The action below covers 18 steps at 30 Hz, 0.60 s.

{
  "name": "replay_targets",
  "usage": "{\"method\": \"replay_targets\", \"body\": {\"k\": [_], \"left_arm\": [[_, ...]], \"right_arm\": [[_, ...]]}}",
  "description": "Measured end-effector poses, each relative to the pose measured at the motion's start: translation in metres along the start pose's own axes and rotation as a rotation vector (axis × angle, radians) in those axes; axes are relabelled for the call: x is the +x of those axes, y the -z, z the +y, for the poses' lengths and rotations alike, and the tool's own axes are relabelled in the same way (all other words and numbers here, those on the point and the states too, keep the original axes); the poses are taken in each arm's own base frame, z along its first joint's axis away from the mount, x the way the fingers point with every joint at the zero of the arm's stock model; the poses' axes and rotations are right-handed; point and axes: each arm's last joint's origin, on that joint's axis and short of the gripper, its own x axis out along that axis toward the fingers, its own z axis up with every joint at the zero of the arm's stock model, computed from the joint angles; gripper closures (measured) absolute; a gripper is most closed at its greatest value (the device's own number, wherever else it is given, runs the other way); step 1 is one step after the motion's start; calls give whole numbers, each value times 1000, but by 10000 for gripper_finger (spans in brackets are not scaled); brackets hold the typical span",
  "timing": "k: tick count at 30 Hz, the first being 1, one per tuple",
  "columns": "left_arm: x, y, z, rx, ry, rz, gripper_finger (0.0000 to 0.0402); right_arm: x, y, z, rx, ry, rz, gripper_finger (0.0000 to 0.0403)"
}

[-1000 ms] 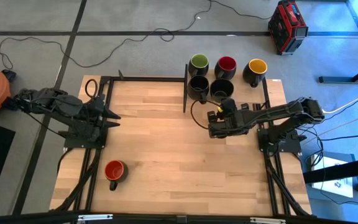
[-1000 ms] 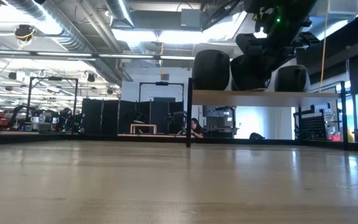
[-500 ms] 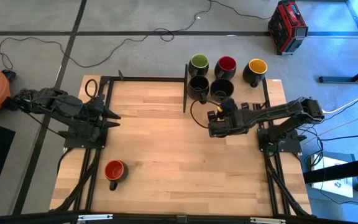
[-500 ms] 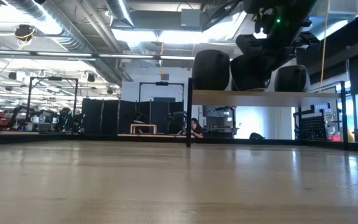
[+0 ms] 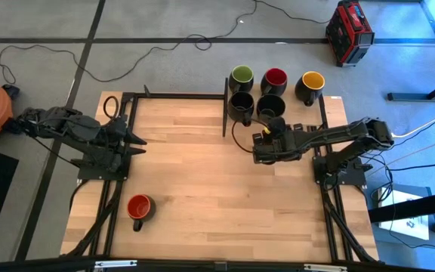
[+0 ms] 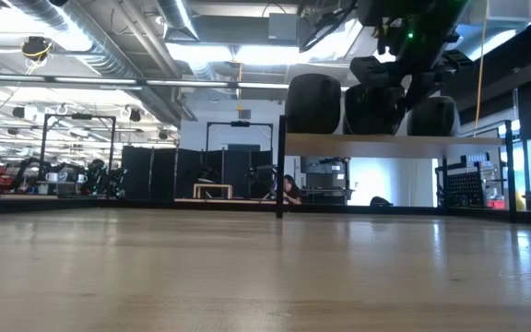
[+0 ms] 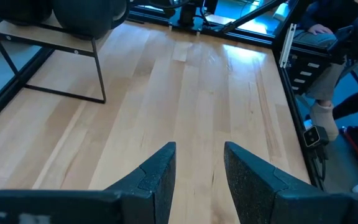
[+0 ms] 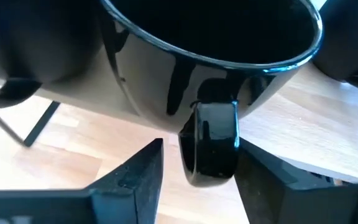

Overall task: Place coffee mugs
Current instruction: Put the black mug on the shelf, then put the orange mug on the shelf

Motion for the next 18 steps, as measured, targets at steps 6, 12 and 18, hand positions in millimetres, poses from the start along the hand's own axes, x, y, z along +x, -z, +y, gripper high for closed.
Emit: {"method": "replay_targets", "body": {"k": [6,12,18], "left_arm": [[0,0,0,0,1,1,271],[0,0,0,1,2,1,271],[0,0,0,1,0,1,271]], "right_arm": [[-13,-15,0,-68,-23,71,224],[-32,-27,-4,-44,-30,103,224],[-52,-34,-9,-18,-44,122,223]]}}
